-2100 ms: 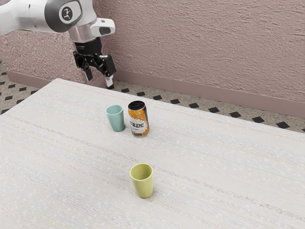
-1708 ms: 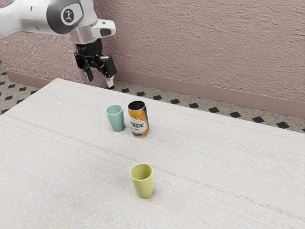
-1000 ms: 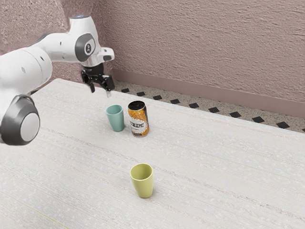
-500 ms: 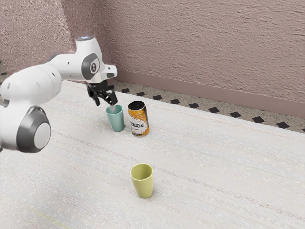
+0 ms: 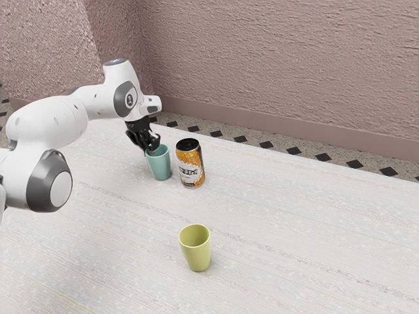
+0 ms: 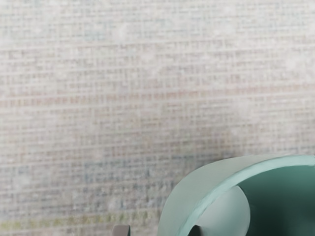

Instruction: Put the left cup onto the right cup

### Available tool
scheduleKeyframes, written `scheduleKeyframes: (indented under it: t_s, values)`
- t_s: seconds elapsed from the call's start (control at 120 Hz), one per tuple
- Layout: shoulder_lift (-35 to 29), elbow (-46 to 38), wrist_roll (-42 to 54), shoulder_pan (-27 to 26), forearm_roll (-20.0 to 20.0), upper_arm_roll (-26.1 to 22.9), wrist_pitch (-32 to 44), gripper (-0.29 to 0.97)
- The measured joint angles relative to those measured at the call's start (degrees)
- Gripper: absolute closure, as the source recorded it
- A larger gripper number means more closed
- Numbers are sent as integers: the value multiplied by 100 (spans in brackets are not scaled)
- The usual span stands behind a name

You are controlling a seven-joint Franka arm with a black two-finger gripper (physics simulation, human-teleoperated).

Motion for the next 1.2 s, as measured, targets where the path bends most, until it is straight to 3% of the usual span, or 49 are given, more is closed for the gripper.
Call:
scheduleKeyframes:
  t_s: [0.2,0.5,0.8,0.95,1.2]
  values:
    - [-5,-1,28,0,-69,-3,15,74]
    - [-196,-78,37,4,-72,-1,-14,77]
    - [-2423,-2555,34,-133,87,-130,-22,78]
    - [-3368,-3562,32,-583,240,-157,-2,78]
    - [-4449,-4510,24,-1297,529,-159,-21,78]
